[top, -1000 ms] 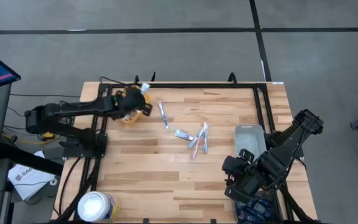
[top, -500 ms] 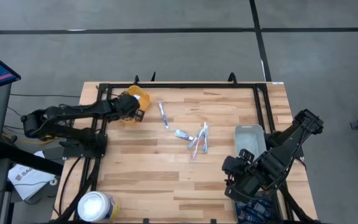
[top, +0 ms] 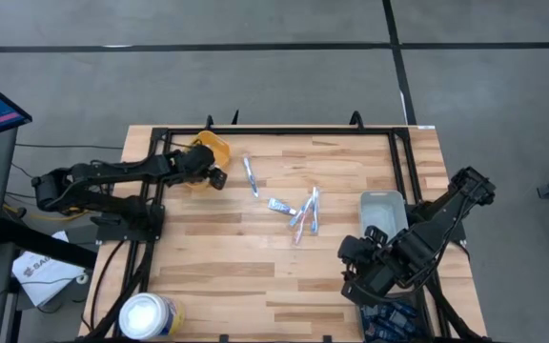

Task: Pick & Place Travel size toiletries
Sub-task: Put the white toothpaste into the yellow bin

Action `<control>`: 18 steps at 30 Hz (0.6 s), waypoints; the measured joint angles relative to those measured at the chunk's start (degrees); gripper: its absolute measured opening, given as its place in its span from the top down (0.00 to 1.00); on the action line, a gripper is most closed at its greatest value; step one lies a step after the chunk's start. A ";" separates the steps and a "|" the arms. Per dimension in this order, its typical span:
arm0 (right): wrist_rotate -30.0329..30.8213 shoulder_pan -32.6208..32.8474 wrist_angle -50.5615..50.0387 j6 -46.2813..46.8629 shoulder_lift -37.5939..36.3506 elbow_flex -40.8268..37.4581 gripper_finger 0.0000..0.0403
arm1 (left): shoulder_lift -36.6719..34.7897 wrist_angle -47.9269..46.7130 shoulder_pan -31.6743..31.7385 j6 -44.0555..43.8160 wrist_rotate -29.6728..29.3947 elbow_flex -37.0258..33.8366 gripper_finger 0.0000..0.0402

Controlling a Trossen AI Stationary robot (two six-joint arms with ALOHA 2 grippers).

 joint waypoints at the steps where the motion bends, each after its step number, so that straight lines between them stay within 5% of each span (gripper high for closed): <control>1: 0.00 -0.02 0.12 -0.54 0.00 0.00 0.45 | 0.00 0.79 0.00 -0.01 1.05 0.00 0.35; 9: 0.00 -1.20 0.85 -2.46 0.00 0.00 0.45 | 0.00 4.66 -3.12 1.46 7.39 0.00 0.36; 18: 0.00 -2.18 0.85 -2.59 0.00 0.00 0.45 | 0.00 7.11 -10.73 1.90 7.74 0.00 0.39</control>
